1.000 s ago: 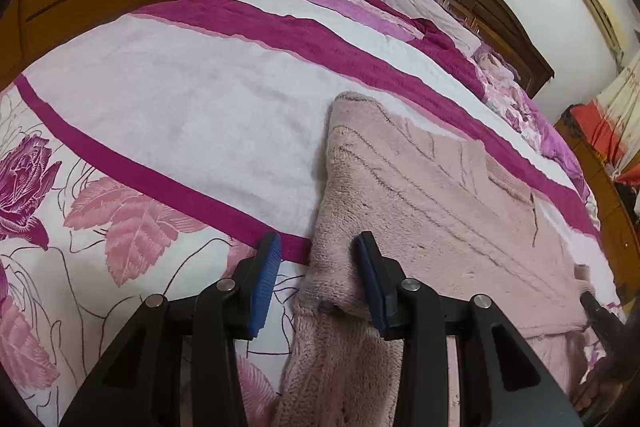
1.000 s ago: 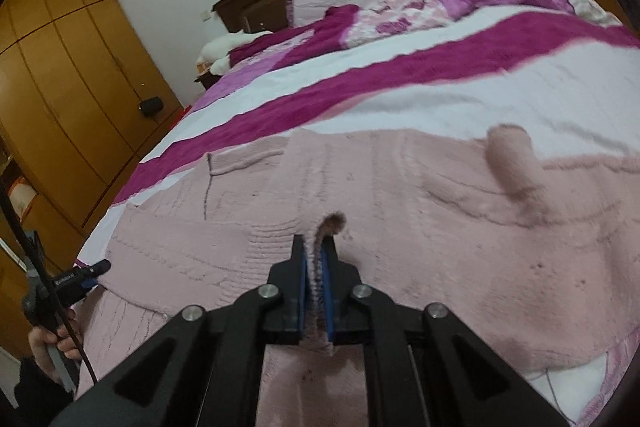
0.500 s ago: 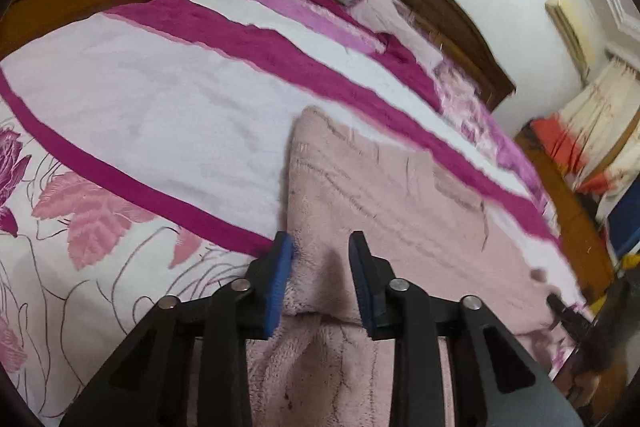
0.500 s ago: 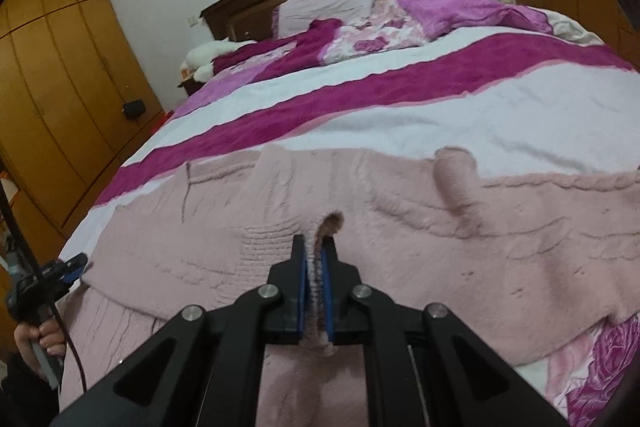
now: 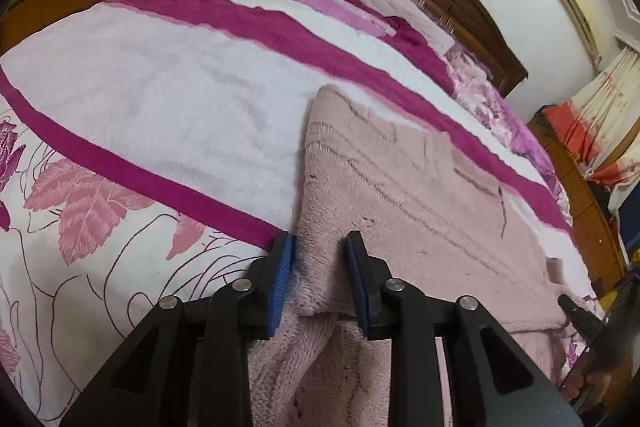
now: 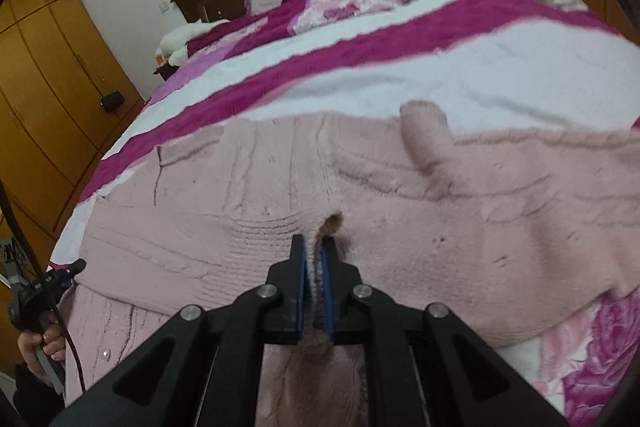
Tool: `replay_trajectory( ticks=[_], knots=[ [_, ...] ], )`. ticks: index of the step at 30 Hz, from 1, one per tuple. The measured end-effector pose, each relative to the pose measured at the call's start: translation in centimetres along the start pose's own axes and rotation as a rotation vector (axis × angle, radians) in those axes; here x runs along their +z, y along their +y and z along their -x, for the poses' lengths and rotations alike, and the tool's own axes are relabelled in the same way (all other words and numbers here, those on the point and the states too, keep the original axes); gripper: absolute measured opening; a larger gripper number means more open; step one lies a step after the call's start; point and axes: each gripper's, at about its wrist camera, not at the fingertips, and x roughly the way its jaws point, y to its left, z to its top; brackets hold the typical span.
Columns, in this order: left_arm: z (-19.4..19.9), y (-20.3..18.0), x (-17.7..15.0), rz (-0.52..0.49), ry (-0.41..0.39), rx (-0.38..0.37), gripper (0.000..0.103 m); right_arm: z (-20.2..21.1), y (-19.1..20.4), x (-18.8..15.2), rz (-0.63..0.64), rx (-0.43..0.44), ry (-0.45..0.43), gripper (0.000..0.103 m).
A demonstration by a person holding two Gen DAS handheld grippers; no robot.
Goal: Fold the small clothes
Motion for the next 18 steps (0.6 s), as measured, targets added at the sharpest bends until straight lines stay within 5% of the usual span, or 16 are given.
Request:
replay_trajectory(
  ticks=[6, 13, 18],
  knots=[
    [-1.1, -0.6, -0.3, -0.045, 0.038, 0.062, 0.004, -3.1, -0.9, -0.7, 0.007, -0.051, 0.104, 0.007],
    [-1.4, -1.0, -0.5, -0.072, 0.041, 0.091, 0.004, -3.8, 1.2, -0.8, 0.106, -0.166, 0.108, 0.008],
    [-1.2, -0.9, -0.6, -0.062, 0.020, 0.086, 0.005, -3.4, 0.3, -0.6, 0.065, -0.117, 0.097, 0.013]
  ],
)
